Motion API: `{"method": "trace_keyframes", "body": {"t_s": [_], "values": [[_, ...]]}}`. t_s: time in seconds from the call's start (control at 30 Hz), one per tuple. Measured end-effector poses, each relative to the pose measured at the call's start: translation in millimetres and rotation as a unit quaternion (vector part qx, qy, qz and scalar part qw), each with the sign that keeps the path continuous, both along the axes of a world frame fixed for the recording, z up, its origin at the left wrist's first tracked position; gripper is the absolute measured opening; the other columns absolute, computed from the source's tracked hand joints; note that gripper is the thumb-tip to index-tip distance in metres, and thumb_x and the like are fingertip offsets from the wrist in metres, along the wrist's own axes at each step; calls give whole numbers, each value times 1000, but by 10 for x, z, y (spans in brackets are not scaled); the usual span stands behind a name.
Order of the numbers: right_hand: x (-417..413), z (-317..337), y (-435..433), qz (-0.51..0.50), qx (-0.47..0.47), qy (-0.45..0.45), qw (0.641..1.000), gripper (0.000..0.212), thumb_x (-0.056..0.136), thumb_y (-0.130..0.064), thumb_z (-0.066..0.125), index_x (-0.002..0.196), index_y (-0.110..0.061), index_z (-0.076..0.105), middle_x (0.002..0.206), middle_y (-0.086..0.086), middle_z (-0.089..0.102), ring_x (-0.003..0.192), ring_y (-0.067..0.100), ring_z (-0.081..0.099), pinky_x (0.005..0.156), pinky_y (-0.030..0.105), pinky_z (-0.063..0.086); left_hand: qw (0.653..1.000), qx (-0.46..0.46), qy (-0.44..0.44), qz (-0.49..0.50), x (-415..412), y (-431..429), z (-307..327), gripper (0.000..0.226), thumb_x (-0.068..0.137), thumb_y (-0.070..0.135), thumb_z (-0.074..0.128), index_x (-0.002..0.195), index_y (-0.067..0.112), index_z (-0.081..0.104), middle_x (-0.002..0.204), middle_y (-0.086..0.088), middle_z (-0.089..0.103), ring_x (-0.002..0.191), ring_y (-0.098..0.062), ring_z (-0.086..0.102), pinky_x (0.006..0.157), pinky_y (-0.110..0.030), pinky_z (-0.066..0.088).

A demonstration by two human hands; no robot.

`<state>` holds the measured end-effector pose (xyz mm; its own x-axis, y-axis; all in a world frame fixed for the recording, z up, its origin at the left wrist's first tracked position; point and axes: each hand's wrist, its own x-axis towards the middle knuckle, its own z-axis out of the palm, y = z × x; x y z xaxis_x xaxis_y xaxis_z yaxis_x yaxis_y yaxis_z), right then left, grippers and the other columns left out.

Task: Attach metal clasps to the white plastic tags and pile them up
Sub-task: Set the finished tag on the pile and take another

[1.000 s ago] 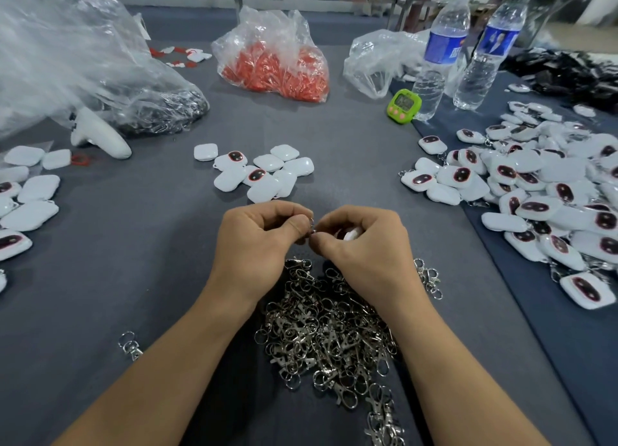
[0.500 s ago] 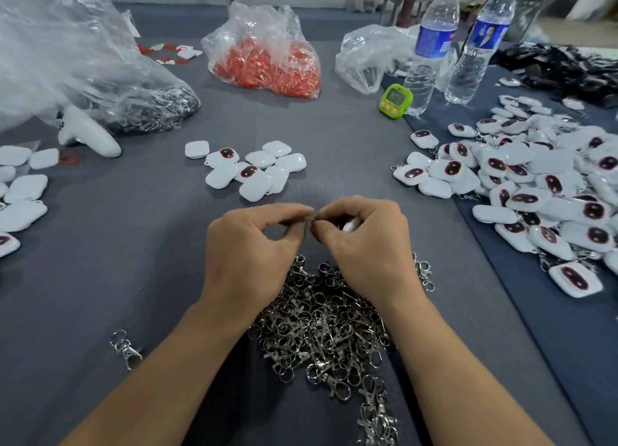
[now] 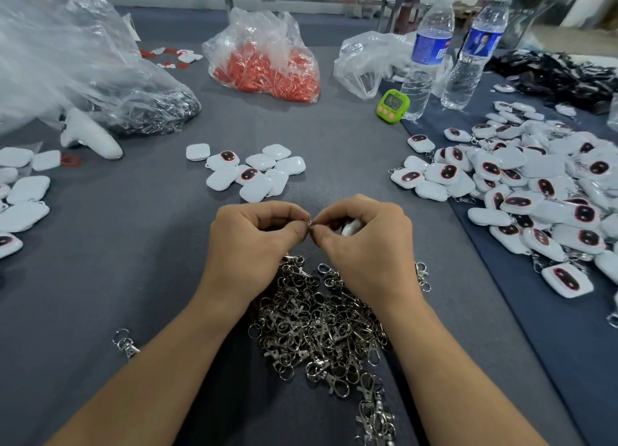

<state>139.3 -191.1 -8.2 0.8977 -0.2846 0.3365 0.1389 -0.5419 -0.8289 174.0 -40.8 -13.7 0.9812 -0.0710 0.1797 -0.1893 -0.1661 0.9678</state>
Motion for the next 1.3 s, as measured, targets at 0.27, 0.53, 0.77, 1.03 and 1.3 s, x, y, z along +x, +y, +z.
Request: {"method": "trace_keyframes", "body": {"t_s": [0.27, 0.53, 0.77, 1.03, 1.3], "values": [[18, 3, -1, 5, 33, 0, 999, 23, 74, -11, 83, 67, -31, 75, 74, -15, 69, 66, 8, 61, 58, 14, 42, 999, -12, 16, -29, 12, -4, -19, 20, 77, 8, 84, 78, 28, 81, 74, 4, 77, 70, -11, 75, 67, -19, 56], [10, 23, 1, 3, 82, 18, 996, 25, 75, -6, 79, 63, -28, 75, 66, -17, 66, 59, 2, 56, 54, 10, 38, 998, -7, 30, -55, -1, -9, -14, 21, 77, 4, 82, 79, 25, 81, 75, -2, 78, 71, -16, 73, 72, -28, 60], [37, -9, -46, 19, 111, 39, 993, 19, 73, -9, 79, 67, -28, 77, 68, -13, 70, 64, 1, 60, 61, 14, 44, 996, -19, 26, -85, 0, -8, -7, 20, 79, 3, 81, 78, 23, 81, 75, -4, 77, 70, -14, 72, 68, -21, 56], [51, -4, -39, 44, 135, 68, 988, 11, 64, -23, 73, 70, -30, 78, 67, -1, 72, 70, 24, 64, 70, 45, 55, 996, -1, 7, -87, -8, 7, 15, 19, 75, 4, 82, 75, 23, 81, 69, -2, 75, 61, -8, 66, 61, -17, 52], [48, 37, -79, 84, 133, 90, 983, 13, 63, -21, 72, 70, -30, 78, 68, 11, 69, 63, 21, 54, 62, 37, 46, 993, 12, 16, -118, 8, 46, 40, 21, 73, 3, 84, 74, 24, 82, 68, -10, 74, 61, -16, 62, 62, -29, 50]]}}
